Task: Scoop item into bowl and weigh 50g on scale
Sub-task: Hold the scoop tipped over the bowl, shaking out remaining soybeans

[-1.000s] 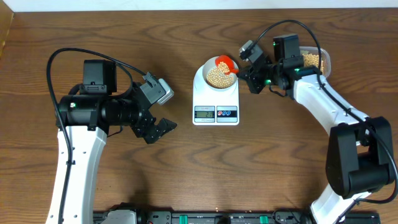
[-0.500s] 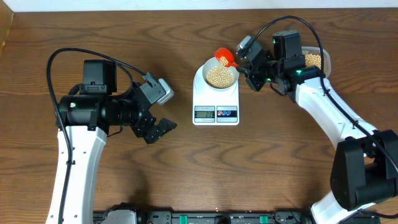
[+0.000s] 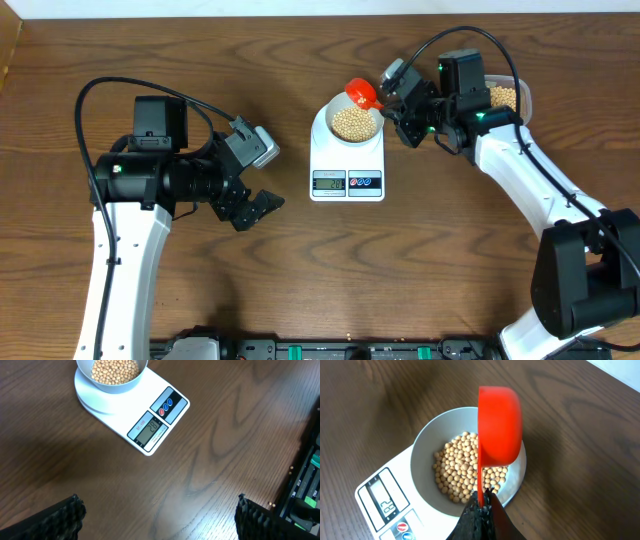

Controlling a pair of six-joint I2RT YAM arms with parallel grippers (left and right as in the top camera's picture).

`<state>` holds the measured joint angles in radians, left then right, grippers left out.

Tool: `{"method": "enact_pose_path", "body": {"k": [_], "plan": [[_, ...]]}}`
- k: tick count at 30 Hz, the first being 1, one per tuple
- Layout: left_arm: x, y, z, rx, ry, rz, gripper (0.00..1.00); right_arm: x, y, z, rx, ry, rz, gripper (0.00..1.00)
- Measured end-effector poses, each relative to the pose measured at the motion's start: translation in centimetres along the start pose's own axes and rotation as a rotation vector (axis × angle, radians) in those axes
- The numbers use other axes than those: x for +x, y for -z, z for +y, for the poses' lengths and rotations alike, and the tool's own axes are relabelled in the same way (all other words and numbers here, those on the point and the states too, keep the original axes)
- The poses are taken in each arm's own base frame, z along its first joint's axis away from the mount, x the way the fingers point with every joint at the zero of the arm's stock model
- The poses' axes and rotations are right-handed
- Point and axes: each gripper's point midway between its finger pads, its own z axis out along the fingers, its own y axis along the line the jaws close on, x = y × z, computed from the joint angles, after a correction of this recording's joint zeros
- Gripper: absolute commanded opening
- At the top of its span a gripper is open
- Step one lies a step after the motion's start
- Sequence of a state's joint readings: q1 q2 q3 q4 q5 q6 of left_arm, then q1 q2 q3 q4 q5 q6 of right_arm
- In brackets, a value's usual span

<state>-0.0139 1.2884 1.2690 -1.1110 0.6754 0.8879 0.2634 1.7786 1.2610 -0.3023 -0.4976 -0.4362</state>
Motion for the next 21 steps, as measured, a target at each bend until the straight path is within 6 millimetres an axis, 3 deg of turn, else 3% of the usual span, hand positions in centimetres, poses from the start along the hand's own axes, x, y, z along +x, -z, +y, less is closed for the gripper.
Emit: {"method": "enact_pose_path", "body": {"k": [7, 21], "plan": [[0.0, 0.0, 0.0, 0.0, 0.0, 0.0, 0.98, -0.21, -0.33, 0.78, -0.013, 0.031, 0.002, 0.01], [0.0, 0.0, 0.0, 0.0, 0.0, 0.0, 0.98, 0.0, -0.36, 0.33, 0.017, 0.059, 0.017, 0.01]]}}
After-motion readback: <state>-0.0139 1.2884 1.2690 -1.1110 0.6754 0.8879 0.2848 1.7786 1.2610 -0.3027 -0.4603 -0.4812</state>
